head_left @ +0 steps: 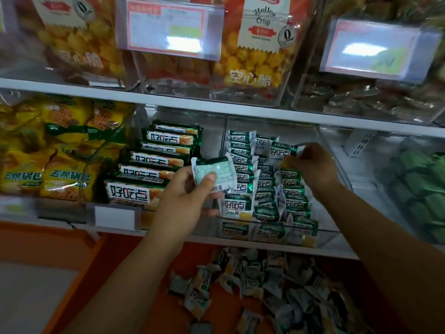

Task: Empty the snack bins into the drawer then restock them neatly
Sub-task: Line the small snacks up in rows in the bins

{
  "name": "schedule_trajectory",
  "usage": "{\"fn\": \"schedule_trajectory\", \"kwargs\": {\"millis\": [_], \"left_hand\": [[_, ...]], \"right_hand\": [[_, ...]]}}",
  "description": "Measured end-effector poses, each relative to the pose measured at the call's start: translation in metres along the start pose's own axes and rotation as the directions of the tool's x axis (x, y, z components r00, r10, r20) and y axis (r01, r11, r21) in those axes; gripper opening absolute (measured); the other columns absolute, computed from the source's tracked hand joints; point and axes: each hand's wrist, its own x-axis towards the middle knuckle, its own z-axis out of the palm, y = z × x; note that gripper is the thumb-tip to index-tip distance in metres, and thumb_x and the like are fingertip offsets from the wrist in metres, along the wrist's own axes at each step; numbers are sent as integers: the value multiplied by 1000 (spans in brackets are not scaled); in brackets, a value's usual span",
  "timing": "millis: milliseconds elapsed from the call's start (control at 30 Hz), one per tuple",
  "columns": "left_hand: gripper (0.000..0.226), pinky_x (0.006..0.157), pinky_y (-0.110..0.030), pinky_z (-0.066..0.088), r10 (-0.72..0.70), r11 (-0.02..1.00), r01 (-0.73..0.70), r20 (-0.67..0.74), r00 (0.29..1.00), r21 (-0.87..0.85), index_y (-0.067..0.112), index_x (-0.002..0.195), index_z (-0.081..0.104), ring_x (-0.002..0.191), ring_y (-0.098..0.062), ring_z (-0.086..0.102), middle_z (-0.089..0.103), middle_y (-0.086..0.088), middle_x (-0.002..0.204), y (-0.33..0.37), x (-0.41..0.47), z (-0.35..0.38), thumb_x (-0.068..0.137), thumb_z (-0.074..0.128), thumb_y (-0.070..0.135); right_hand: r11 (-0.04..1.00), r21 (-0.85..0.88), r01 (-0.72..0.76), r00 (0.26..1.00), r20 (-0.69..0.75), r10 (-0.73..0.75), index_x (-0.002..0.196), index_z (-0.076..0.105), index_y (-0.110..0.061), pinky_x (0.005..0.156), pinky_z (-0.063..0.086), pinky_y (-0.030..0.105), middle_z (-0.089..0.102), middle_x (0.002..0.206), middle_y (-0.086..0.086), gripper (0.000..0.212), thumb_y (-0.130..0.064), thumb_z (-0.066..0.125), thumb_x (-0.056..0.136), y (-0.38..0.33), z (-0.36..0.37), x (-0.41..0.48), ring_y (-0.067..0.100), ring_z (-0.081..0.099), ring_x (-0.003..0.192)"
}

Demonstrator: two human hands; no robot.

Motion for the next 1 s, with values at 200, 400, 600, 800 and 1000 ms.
{"fn": "schedule_trajectory", "kwargs": {"millis": [200, 400, 600, 800, 1000], "left_hand": [[9, 59, -20, 56, 7, 999, -8, 22, 1000, 36, 21, 97, 57, 87, -8, 72, 59, -15, 104, -3, 7, -3, 94, 58, 30], [17, 46, -11, 43, 12, 999, -13, 35, 999, 45, 20, 108, 61, 74, -8, 70, 64, -19, 107, -4, 8, -7, 94, 57, 29], [19, 50, -9, 46, 0, 997, -2, 33, 999, 78, 21, 105, 62, 93, -26, 68, 57, -23, 111, -3, 1, -5, 91, 61, 34], [24, 78, -30, 60, -56, 998, 54, 80, 995, 33, 26, 110, 66, 96, -8, 66, 65, 4, 109, -2, -11, 6, 88, 66, 37], [86, 84, -31, 59, -96, 987, 69, 190, 977, 143, 27, 145, 44, 91, -4, 70, 53, 7, 137, -3, -35, 17, 70, 65, 63]], "right_hand": [[993, -89, -73, 996, 47, 78, 100, 60, -9, 60, 52, 19, 66, 96, 10, 28, -9, 77, 78, 16, 37, 62, 23, 64, 86], [984, -175, -16, 1000, 20, 20, 119, 50, -20, 67, 48, 29, 64, 110, 16, 49, -22, 79, 79, 40, 52, 77, 24, 62, 79], [988, -111, 103, 990, -88, -113, 129, 51, -21, 57, 43, 10, 54, 119, 11, 46, -27, 69, 88, 14, 36, 34, 11, 58, 83], [839, 69, 540, 789, 307, -532, 123, 50, -50, 94, 42, 10, 44, 132, -12, 40, -36, 65, 89, -14, 11, -121, 2, 48, 121], [781, -87, 619, 751, 359, -555, 129, 53, -36, 104, 26, 4, 36, 144, -13, 55, -18, 74, 82, -4, 9, -146, -2, 32, 134]]}}
